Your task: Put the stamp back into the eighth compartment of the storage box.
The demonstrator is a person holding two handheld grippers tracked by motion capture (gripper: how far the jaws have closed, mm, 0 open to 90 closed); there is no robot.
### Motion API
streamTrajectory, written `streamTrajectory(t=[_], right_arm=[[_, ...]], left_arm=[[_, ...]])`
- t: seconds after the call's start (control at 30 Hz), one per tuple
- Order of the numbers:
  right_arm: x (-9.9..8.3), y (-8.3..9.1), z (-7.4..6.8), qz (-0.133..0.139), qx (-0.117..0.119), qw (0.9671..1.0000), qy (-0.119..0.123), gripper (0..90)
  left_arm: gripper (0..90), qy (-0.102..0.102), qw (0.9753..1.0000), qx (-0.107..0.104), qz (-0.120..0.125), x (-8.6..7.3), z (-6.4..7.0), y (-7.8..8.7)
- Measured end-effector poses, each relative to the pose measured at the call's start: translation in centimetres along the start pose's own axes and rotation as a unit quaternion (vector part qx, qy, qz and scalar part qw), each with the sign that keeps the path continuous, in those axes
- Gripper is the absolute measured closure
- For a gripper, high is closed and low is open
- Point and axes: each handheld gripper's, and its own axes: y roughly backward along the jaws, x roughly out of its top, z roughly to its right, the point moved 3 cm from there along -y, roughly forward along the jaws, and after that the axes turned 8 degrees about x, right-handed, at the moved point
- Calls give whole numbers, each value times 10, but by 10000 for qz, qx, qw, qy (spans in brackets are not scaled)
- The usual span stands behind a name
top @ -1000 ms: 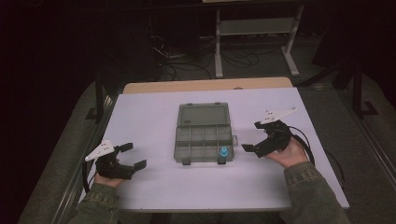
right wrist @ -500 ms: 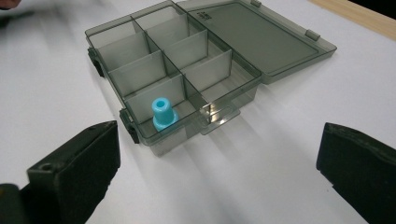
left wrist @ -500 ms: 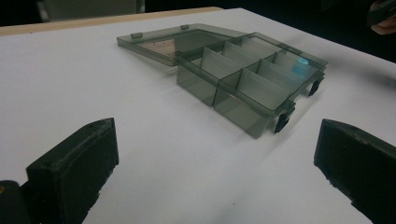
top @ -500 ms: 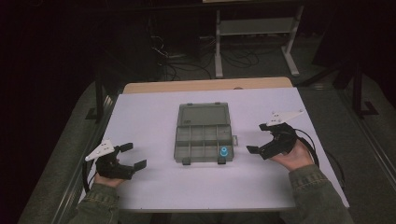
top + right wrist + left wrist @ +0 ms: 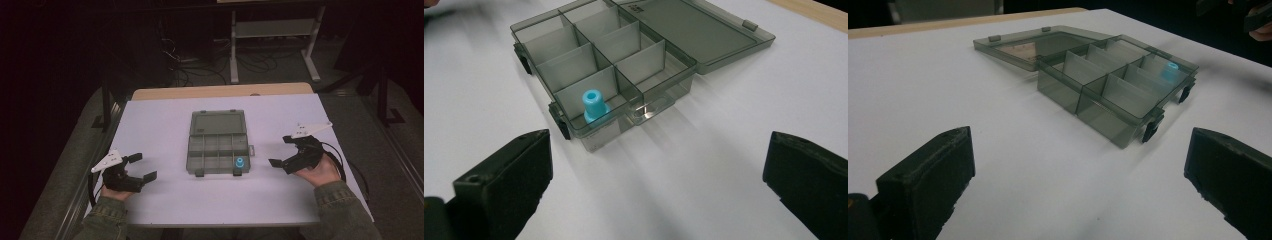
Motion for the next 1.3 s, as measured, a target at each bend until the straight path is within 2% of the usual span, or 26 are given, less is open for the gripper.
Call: streamTrajectory(t=[0.73,0.77,0.97,1.07,1.3], right_arm=[[-29,9,-1,183,-59,9996,-198,0],[-31,11,-1,279,-84,9994,-181,0],[-40,17,-1,424,-123,9986,-281,0],[-42,20,-2,414,-126,9985,-334,0],[-53,29,-1,619,-167,9969,-453,0]], left_arm=[[0,3,10000,-6,16,0,0,0],[0,6,10000,-5,14,0,0,0],[0,-8,10000,-1,9,0,0,0],[0,-8,10000,3,9,0,0,0],[0,-11,10000,10,22,1,0,1]])
